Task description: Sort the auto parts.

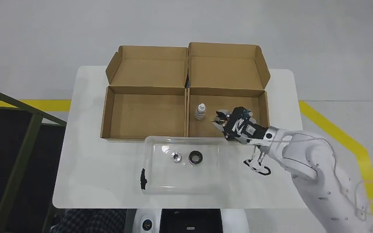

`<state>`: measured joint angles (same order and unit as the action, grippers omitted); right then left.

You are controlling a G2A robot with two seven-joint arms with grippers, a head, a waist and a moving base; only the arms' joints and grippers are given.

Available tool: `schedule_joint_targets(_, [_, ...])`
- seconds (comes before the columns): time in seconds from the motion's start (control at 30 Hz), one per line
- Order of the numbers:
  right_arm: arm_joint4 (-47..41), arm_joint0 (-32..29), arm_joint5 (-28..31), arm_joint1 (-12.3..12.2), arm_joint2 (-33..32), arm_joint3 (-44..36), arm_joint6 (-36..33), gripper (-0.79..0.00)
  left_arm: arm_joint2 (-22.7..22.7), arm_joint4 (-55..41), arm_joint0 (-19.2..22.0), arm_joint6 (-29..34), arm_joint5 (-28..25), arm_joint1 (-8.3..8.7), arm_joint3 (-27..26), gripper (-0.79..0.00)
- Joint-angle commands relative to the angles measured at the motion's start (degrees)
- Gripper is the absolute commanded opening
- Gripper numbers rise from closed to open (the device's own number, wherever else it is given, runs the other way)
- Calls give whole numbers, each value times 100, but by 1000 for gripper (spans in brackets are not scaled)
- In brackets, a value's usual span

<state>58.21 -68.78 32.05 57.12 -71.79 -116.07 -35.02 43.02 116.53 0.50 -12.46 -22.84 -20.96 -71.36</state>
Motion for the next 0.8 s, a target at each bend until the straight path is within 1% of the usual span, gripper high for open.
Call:
schedule_joint_targets(0.0, [3, 186, -84, 17, 110, 155, -244, -785, 0, 0, 0, 0, 0, 0, 0, 0])
schedule_joint_targets(0.33, [-92, 1068, -503, 169, 812, 1094, -991, -785, 0, 0, 0, 0, 0, 0, 0, 0])
schedule_joint_targets(0.63, [-224, 1696, -575, 302, 1359, 1767, -1665, -785, 0, 0, 0, 0, 0, 0, 0, 0])
schedule_joint_targets(0.77, [-239, 1916, -638, 374, 1621, 2047, -1845, -785, 0, 0, 0, 0, 0, 0, 0, 0])
